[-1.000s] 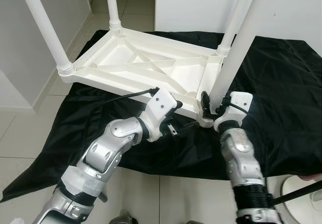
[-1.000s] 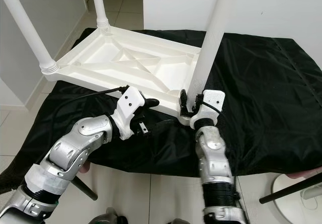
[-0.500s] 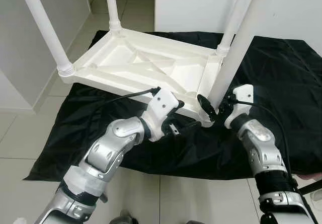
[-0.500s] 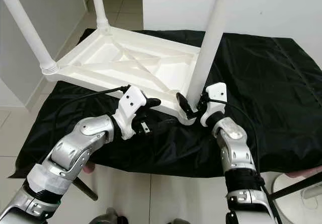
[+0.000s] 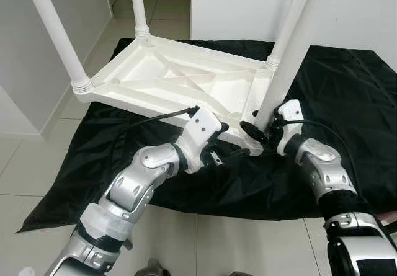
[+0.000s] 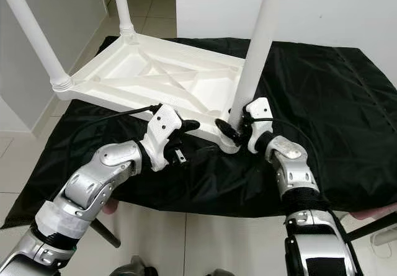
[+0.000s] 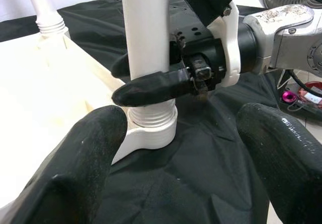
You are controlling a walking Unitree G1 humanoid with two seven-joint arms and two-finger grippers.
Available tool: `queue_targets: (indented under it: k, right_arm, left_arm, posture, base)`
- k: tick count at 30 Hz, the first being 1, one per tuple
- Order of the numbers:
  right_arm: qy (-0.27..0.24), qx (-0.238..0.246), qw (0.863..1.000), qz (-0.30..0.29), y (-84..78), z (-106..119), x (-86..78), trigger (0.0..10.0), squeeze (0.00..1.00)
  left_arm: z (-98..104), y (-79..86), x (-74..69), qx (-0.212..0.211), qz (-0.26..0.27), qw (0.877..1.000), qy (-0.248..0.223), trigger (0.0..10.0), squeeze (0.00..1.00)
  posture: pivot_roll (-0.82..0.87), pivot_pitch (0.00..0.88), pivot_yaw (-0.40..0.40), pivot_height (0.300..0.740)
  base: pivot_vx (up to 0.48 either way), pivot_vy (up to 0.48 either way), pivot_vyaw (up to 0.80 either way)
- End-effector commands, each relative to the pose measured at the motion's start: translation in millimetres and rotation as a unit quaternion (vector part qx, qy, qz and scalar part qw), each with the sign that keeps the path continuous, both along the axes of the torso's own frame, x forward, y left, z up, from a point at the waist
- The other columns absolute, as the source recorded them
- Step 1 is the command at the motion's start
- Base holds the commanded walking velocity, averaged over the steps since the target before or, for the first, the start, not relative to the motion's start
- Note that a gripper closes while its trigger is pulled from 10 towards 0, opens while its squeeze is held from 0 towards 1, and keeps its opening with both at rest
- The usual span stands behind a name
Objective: Building children table
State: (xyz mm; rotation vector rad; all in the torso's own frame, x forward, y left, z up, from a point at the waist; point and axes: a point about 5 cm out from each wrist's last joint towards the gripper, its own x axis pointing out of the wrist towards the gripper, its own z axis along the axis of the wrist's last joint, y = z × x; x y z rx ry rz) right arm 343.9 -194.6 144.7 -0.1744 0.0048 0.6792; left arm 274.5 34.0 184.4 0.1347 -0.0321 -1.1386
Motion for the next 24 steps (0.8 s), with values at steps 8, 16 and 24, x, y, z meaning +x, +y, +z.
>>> queue_targets:
  k: [8,16,24]
  right_arm:
    - [0.015,-0.007,1.0,0.007,-5.6,-10.8,-1.9,7.1,0.0]
    - [0.002,-0.008,0.999,-0.052,3.2,-11.9,-0.9,10.0,0.0]
    - [-0.007,0.036,0.989,-0.142,18.1,-4.1,2.1,10.0,0.0]
  left_arm:
    - [1.6,2.2,3.0,0.003,0.013,1.0,-0.005,10.0,0.0]
    - [2.3,3.2,3.4,0.003,0.011,1.0,-0.006,10.0,0.0]
    - [1.3,2.8,2.6,0.006,0.008,1.0,-0.005,10.0,0.0]
  posture:
    - [0.0,0.0,0.013,0.74]
    - [-0.01,0.0,0.017,0.74]
    - [0.0,0.0,0.02,0.74]
  base:
    - [0.0,0.0,0.0]
    - [0.0,0.0,0.0]
    - [0.0,0.0,0.0]
